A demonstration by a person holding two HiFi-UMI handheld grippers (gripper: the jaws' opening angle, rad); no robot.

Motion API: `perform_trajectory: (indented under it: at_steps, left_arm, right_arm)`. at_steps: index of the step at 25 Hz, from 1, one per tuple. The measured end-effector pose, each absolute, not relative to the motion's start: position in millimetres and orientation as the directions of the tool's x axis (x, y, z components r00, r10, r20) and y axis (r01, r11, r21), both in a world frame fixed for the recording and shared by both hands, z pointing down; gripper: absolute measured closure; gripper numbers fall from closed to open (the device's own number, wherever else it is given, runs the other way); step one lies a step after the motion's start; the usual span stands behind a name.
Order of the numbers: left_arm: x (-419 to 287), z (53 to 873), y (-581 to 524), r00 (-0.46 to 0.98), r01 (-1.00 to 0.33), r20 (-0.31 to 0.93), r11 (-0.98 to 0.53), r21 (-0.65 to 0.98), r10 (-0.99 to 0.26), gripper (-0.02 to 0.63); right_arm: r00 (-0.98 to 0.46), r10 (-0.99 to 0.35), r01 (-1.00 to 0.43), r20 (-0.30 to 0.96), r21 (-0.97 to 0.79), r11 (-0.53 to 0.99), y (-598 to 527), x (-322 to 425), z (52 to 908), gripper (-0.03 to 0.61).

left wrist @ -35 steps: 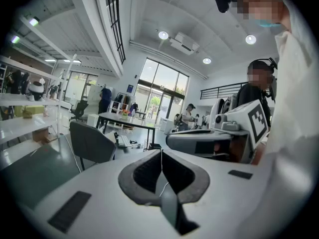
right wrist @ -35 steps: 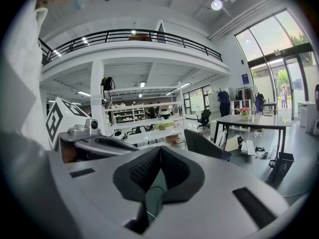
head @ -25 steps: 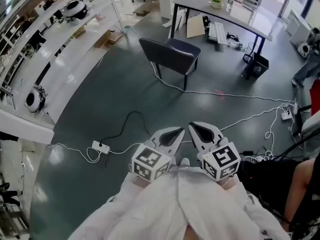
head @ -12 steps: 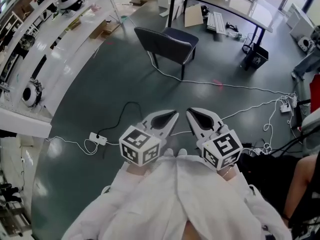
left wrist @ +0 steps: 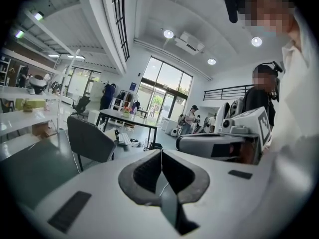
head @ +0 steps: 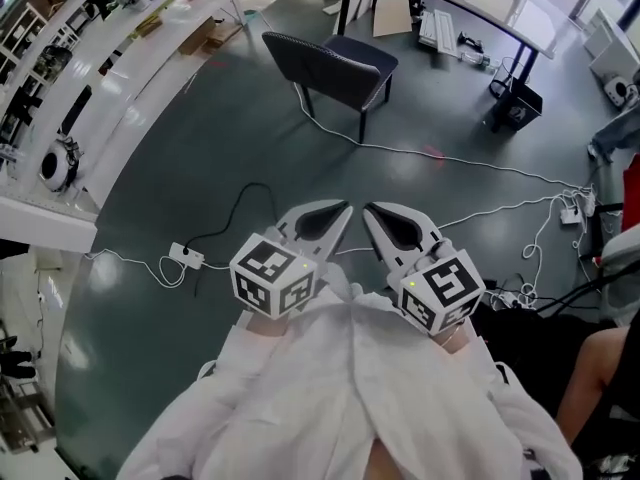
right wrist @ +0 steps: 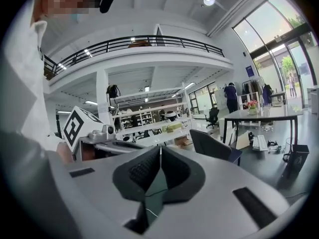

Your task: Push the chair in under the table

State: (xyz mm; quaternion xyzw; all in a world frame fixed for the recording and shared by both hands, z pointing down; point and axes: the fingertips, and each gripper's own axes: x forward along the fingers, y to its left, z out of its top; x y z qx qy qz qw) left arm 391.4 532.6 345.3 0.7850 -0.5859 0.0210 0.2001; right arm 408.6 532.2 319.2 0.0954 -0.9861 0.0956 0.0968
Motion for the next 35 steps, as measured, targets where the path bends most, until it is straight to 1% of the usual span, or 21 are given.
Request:
perform_trajectory:
  at_steps: [3, 7, 11, 17, 20, 25, 35]
  left_arm:
    - [398.3, 354.1, 529.6, 0.308, -0.926, 0.286, -0.217, 0.308, -0.908, 0.598]
    - [387.9, 354.9, 522.4, 0.286, -0.928, 0.290, -0.188, 0.321, -0.913, 0.598]
    - [368.4, 360.3, 506.3, 0.272, -0.930, 0.299, -0.170, 0.326, -0.915, 0.598]
    - [339.2, 368.5, 464.9, 0.288, -0.924, 0.312, -0.177, 0.340, -0.905, 0.598]
    - [312.2, 366.9, 440.3, 0.299, -0.922, 0.306, -0.192, 0.336, -0.904, 0.598]
    - [252.2, 363.4, 402.7, 0.318, -0.921, 0.318, -0.210, 0.329, -0.893, 0.598]
    - [140.6, 357.6, 333.1, 0.373, -0.909, 0.326, -0.272, 0.314, -0.869, 0.598]
  right_arm:
    - [-0.963, -0.158, -0.203, 0.218, -0.205, 0.957, 524.5, 414.8, 328.3, 0.546]
    - [-0.962, -0.155, -0.204, 0.226, -0.215, 0.955, 510.9, 410.4, 331.9, 0.546]
    - [-0.962, -0.151, -0.203, 0.227, -0.222, 0.954, 490.7, 393.3, 334.8, 0.546]
    - [-0.961, -0.151, -0.210, 0.232, -0.258, 0.943, 445.5, 358.7, 339.2, 0.546]
    - [-0.957, -0.159, -0.215, 0.242, -0.227, 0.950, 422.9, 329.5, 340.8, 0.546]
    - [-0.953, -0.156, -0.220, 0.258, -0.241, 0.945, 386.3, 265.1, 345.0, 0.546]
    - [-0.943, -0.207, -0.267, 0.259, -0.223, 0.938, 314.4, 146.2, 338.5, 0.546]
